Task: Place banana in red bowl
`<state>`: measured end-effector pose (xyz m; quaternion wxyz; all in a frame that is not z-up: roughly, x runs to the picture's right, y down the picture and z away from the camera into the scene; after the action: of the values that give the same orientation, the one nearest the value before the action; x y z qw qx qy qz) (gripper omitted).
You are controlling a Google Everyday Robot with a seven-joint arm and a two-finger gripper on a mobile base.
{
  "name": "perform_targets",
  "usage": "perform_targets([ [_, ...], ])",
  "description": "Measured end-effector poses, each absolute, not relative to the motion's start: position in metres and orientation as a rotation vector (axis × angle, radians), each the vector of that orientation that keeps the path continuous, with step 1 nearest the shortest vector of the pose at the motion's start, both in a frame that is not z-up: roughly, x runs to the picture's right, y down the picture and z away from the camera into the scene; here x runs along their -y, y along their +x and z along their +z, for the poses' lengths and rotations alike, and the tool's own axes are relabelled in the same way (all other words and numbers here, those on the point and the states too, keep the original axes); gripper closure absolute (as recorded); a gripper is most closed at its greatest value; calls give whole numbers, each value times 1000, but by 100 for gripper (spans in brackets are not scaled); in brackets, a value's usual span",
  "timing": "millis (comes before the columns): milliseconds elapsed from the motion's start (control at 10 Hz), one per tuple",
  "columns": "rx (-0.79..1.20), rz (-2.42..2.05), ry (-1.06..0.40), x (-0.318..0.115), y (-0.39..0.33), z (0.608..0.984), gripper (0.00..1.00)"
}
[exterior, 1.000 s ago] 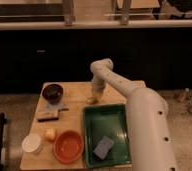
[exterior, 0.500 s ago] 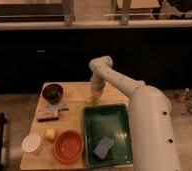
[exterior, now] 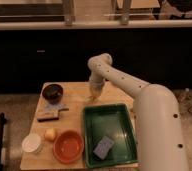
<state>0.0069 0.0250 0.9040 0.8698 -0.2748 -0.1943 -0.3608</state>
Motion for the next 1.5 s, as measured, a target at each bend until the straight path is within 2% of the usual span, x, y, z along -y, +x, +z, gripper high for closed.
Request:
perform_targets([
  [400,476,-878,-535,-38,-5,854,100],
  [900,586,-1065,-496,-85,-20,788,100],
  [1500,734,-1238,-481,-136,-47,733,100],
])
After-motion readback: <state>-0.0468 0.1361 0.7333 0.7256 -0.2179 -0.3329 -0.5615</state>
